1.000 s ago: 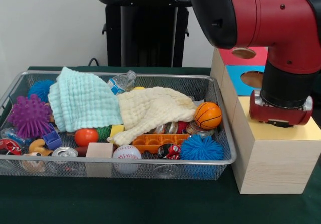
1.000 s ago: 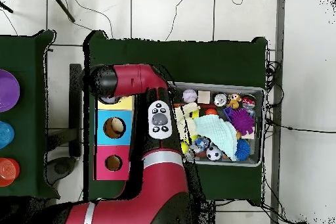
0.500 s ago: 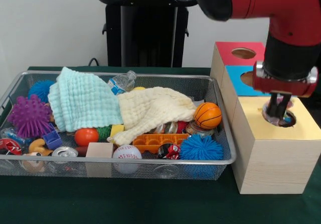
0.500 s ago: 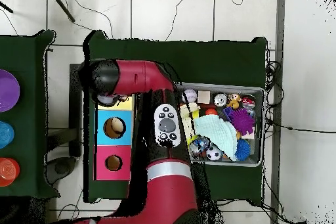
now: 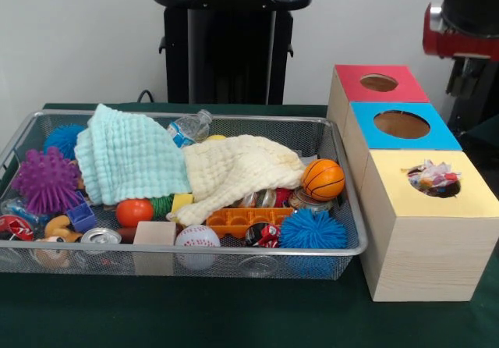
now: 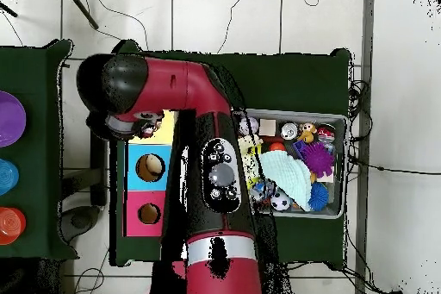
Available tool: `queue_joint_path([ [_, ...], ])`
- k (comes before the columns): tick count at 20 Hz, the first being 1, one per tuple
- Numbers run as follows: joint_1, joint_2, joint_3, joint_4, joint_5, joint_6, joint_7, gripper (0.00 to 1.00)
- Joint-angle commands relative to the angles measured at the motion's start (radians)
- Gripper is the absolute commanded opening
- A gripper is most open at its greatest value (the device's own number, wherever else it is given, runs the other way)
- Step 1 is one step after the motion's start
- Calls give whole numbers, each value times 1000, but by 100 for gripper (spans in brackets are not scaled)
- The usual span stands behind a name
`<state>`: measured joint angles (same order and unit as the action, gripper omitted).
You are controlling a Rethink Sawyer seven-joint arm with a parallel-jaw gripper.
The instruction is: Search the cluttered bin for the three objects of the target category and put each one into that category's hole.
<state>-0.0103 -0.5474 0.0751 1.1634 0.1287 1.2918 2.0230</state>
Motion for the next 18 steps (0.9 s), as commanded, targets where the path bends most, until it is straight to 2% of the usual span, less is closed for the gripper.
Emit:
queue_joint_path([
  [1,7,32,79,-73,37,111,131,0],
  [7,19,72,58,-86,26,64,122,0],
  [11,38,127,26,-113,-26,-19,119,0],
  [15,35,148,15,-70,-48,-144,88,0],
  [18,30,148,8,-66,-60,-161,61,0],
])
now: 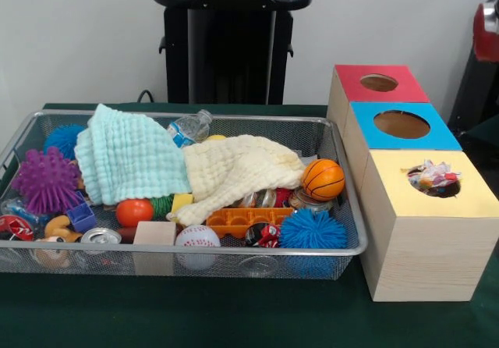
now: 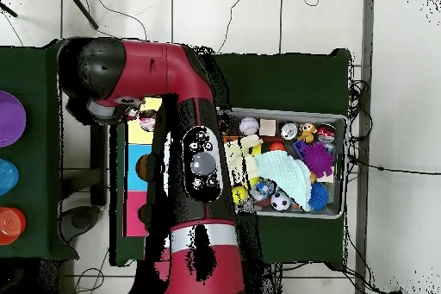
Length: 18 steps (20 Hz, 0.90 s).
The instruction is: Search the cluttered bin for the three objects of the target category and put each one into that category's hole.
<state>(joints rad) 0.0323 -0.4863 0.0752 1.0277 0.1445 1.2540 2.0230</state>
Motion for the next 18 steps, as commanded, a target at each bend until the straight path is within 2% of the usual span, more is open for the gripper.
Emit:
queue_joint_path([
  [1,-15,85,6,74,-79,-124,55,0],
  [7,-31,89,16,109,-86,-178,35,0],
  [18,-40,19,21,159,-56,-114,36,0],
])
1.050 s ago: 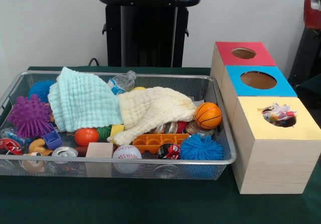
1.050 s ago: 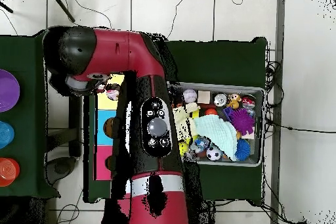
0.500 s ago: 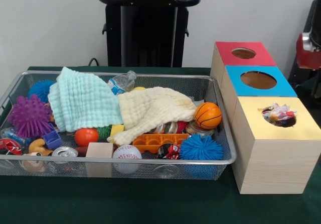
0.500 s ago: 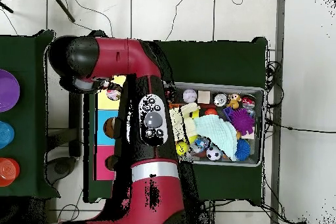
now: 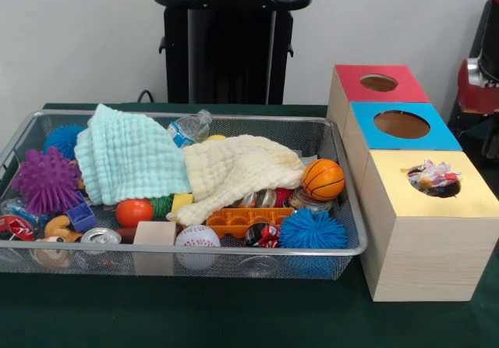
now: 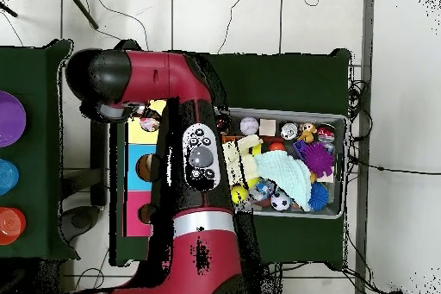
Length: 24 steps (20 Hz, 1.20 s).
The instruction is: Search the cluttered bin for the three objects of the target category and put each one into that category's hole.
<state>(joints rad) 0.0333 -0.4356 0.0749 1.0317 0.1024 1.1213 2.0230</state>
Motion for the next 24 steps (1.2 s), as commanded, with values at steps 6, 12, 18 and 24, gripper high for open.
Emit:
queue_joint_path([
  [6,-59,-59,33,165,3,64,25,0],
  [12,-80,-73,28,176,-23,63,-10,0],
  [18,-97,-24,14,179,-103,-65,-58,0],
  [24,-114,-17,31,185,-132,-84,-63,0],
])
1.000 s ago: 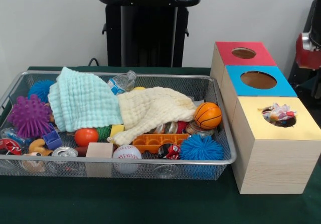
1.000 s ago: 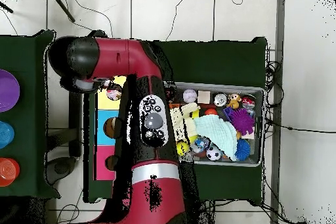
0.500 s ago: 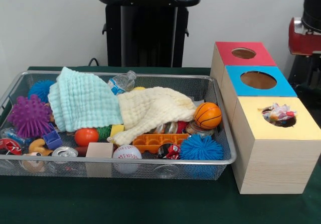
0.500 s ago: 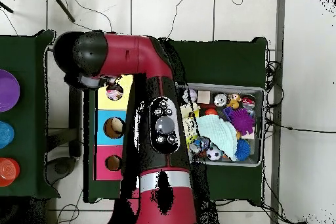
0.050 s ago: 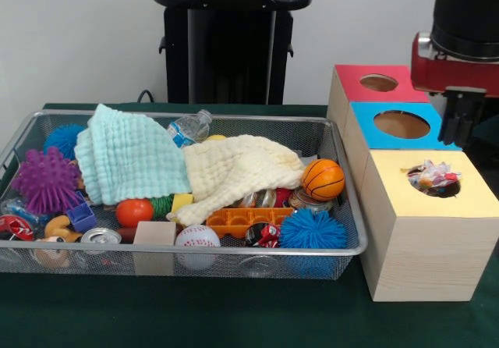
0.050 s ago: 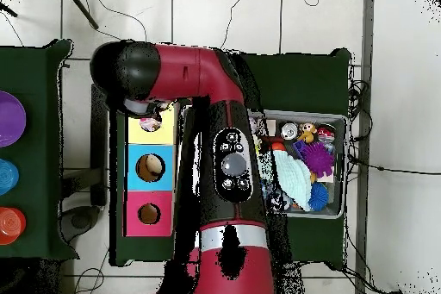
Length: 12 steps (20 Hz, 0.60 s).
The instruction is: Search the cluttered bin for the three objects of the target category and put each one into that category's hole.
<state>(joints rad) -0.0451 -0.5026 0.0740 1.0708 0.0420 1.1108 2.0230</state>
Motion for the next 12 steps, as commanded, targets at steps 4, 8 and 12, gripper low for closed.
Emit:
queue_joint_path([
  [4,-25,82,37,126,-90,-113,-25,0],
  [8,-15,103,44,110,-88,-123,3,0],
  [12,1,144,53,80,-78,-149,34,0],
])
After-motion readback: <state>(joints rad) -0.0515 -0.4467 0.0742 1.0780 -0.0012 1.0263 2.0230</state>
